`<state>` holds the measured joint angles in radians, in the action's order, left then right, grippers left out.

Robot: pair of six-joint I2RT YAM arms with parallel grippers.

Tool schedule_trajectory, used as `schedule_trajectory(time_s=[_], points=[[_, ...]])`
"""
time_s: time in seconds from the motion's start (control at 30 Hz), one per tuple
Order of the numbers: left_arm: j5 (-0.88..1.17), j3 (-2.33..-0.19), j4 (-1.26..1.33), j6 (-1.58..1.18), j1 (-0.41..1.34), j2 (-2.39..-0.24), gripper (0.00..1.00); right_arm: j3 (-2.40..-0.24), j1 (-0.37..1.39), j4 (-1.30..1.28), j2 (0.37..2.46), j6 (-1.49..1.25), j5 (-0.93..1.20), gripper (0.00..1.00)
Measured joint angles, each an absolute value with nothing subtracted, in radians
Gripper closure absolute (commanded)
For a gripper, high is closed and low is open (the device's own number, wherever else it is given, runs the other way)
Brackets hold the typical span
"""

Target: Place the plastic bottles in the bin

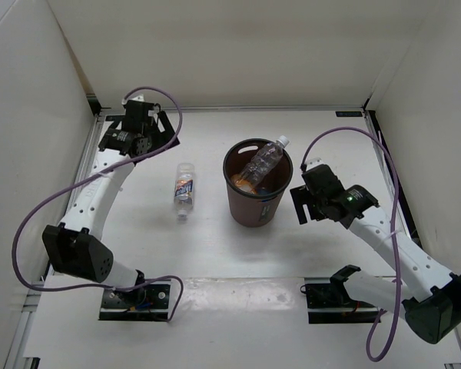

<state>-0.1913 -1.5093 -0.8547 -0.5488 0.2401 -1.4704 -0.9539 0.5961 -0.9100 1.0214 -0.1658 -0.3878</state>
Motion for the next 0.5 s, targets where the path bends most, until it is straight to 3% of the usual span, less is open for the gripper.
schedule_trajectory(time_s=[0.5], points=[[-0.104,-1.275,-0.735,-0.507,0.325,-1.56,0.0,-0.954,0.603,-0.91,1.021,-0.15,-0.391,0.1]])
